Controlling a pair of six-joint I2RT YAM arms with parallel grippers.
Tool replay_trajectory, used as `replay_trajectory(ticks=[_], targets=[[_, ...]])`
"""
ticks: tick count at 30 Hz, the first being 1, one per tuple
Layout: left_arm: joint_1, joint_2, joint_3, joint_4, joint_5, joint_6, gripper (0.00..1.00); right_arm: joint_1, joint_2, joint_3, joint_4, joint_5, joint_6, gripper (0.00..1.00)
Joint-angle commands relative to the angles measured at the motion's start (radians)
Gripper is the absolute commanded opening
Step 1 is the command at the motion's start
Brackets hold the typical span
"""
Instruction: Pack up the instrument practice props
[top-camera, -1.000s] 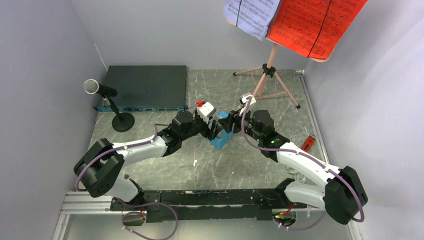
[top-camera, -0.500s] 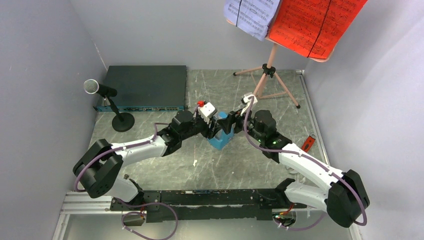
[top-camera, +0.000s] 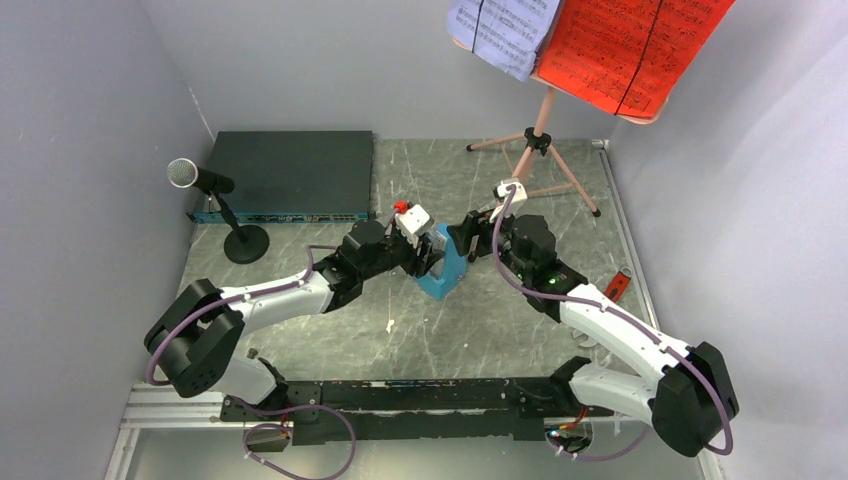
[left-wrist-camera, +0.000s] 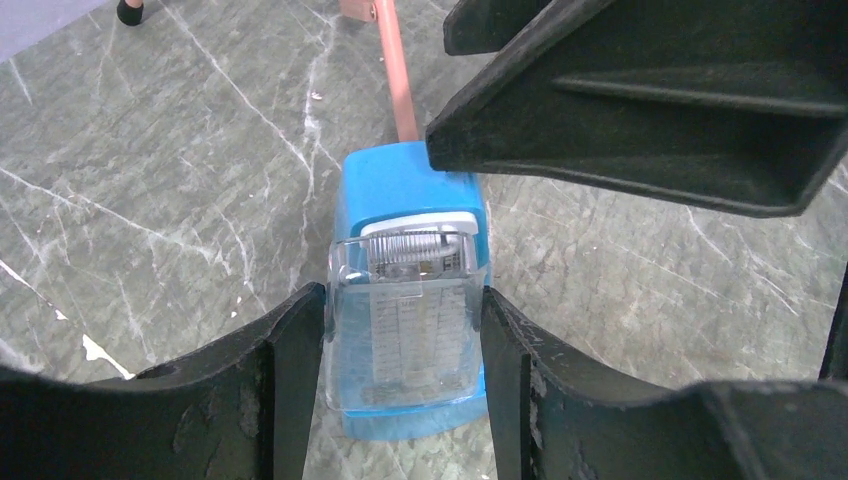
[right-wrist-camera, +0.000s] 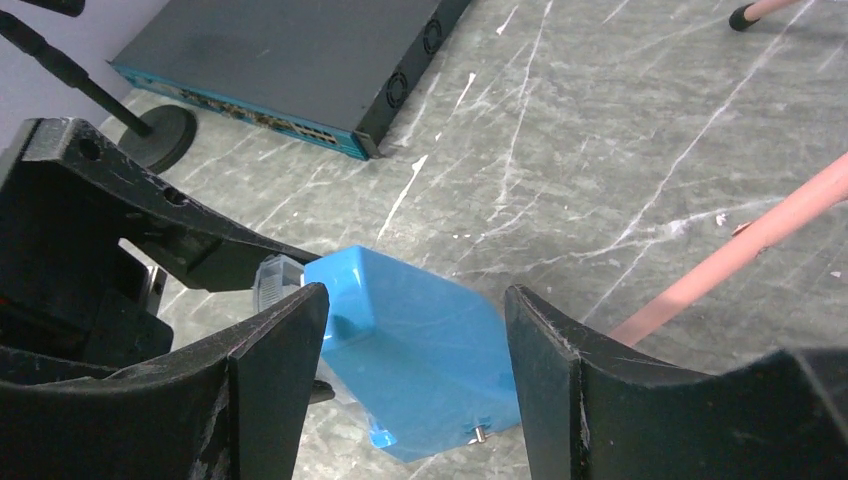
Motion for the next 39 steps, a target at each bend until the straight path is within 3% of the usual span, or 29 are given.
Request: replay_trajectory(ticks=[1,11,24,39], targets=[[0.001,-0.016,0.026,0.046,0.031,-0.008,0.57,-0.009,0.013,0.027,0.022,0.036,0.014,0.69],[0.001,-0.008,0.027,0.067,0.042,-0.027,0.57,-0.07,-0.006,-0.007,0.007,0.063,0.039,0.69],[-0.001,0.015,0.021,0.065,0.04,-0.039,0.56,-0.076,0.098,-0.029,0.066,-0.159,0.021,0.69],[-0.002,0.015,-0.067,0.166,0.021,-0.076,0.56,-0.076,0.093,-0.049,0.072,-0.186,0.027,0.7]])
